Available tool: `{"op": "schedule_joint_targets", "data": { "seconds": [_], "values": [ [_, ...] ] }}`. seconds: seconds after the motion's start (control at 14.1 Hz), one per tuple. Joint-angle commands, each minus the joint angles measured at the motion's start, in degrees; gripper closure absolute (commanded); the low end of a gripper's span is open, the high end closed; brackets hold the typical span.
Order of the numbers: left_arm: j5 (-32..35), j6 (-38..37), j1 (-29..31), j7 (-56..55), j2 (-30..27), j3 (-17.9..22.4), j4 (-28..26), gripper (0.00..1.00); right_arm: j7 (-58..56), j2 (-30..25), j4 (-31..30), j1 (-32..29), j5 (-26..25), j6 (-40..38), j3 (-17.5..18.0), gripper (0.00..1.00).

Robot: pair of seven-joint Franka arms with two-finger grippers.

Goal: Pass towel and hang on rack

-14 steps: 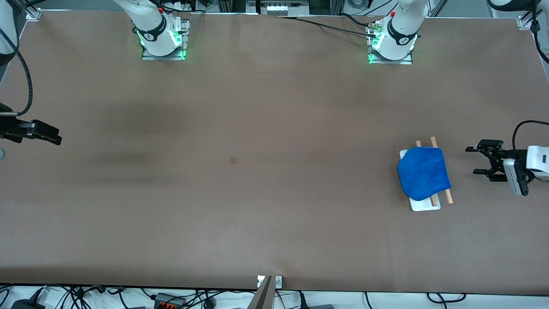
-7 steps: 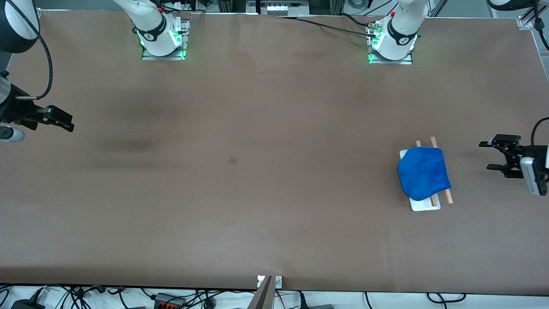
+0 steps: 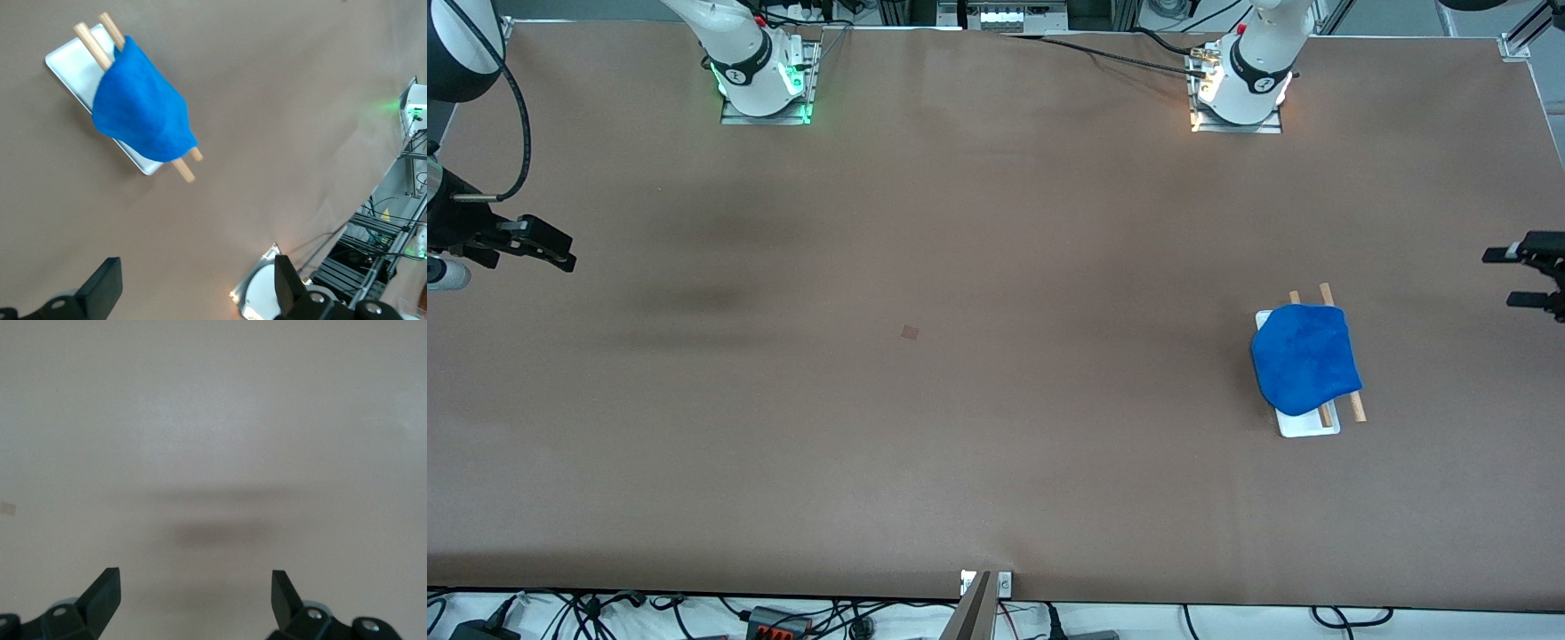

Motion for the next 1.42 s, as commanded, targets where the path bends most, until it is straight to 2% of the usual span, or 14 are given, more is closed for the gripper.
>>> {"op": "schedule_joint_targets", "data": {
  "seconds": [0.0,0.42,0.85,0.99,1.06,1.2,1.35],
  "values": [
    [1.80,-1.39,-3.38,-4.23,-2.36,0.70,0.47,0.00,-0.77,-0.96,0.67,0.20,0.72,-1.46,-0.22,0.00],
    [2.06,-3.14,-5.24,-6.63,-3.50,0.53,0.38,0.00,-0.42,-0.61,0.93,-0.33,0.55,-2.07,0.14,0.00],
    [7.86,-3.41,-11.04,-7.33,-6.05,0.61,0.47,0.00,-0.41,-0.96,0.84,-0.33,0.72,-2.86,0.14,0.00],
    [7.95,-3.06,-12.44,-15.27,-8.76,0.97,-0.84,0.00,-0.68,-1.31,0.76,-0.16,0.72,-3.91,0.14,0.00],
    [7.95,-2.54,-13.50,-21.16,-11.12,1.66,-3.54,0.00,-1.03,-1.31,0.76,-0.24,0.81,-4.79,0.14,0.00],
    [8.30,2.71,-17.09,-31.54,-18.93,4.12,-13.54,0.00,-1.12,-1.40,0.67,0.02,0.81,-4.97,0.14,0.00],
    [8.48,7.64,-22.10,-33.43,-23.61,10.25,-20.68,0.00,-0.94,-1.49,0.32,0.02,0.98,-4.80,0.14,0.00]
  ]
}}
